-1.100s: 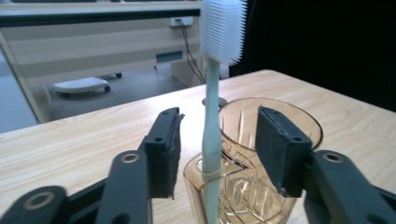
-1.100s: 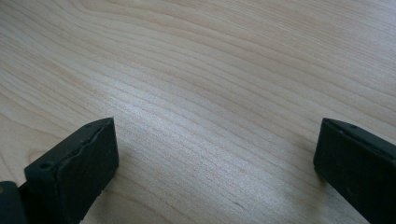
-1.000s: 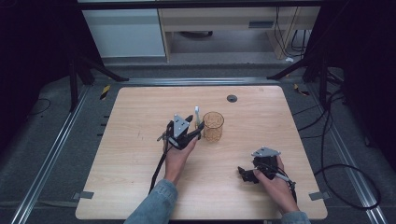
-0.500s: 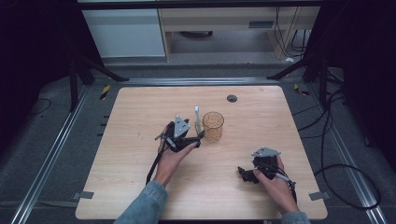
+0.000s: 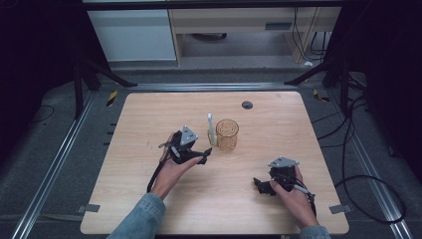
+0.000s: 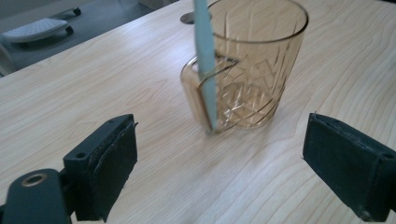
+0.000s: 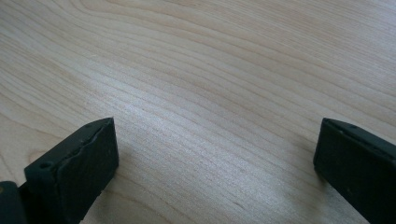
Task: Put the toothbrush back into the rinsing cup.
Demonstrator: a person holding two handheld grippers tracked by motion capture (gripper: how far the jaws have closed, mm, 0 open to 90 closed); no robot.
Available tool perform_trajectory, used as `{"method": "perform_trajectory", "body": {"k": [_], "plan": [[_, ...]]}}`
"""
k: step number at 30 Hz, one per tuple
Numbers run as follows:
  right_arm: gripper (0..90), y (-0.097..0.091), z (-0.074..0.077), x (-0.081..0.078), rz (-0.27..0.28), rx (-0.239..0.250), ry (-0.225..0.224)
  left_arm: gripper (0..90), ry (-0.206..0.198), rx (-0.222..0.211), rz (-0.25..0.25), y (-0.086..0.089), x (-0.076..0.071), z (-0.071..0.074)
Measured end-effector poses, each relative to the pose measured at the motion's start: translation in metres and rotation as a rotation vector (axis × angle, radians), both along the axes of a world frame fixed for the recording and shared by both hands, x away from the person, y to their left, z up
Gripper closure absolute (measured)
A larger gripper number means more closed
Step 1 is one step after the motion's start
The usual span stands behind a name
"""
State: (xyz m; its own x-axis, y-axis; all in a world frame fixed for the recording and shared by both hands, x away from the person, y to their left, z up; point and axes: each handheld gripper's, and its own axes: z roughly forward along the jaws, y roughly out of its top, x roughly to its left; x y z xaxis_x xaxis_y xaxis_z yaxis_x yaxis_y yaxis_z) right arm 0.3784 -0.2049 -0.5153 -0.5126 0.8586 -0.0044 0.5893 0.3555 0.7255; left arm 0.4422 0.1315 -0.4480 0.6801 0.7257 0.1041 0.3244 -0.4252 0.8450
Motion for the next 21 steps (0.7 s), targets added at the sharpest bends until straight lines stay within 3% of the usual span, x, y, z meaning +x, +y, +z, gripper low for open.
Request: {"method": "perform_trajectory", "body": {"k": [13, 21], "plan": [[0.3, 0.0, 0.0, 0.0, -0.001, -0.001, -0.001, 5.6, 0.106, 0.045, 0.04, 0.055, -0.007, -0.004], [0.3, 0.0, 0.0, 0.0, -0.001, 0.0, 0.0, 5.0, 0.144, 0.074, 0.058, 0.079, -0.014, -0.012]]}}
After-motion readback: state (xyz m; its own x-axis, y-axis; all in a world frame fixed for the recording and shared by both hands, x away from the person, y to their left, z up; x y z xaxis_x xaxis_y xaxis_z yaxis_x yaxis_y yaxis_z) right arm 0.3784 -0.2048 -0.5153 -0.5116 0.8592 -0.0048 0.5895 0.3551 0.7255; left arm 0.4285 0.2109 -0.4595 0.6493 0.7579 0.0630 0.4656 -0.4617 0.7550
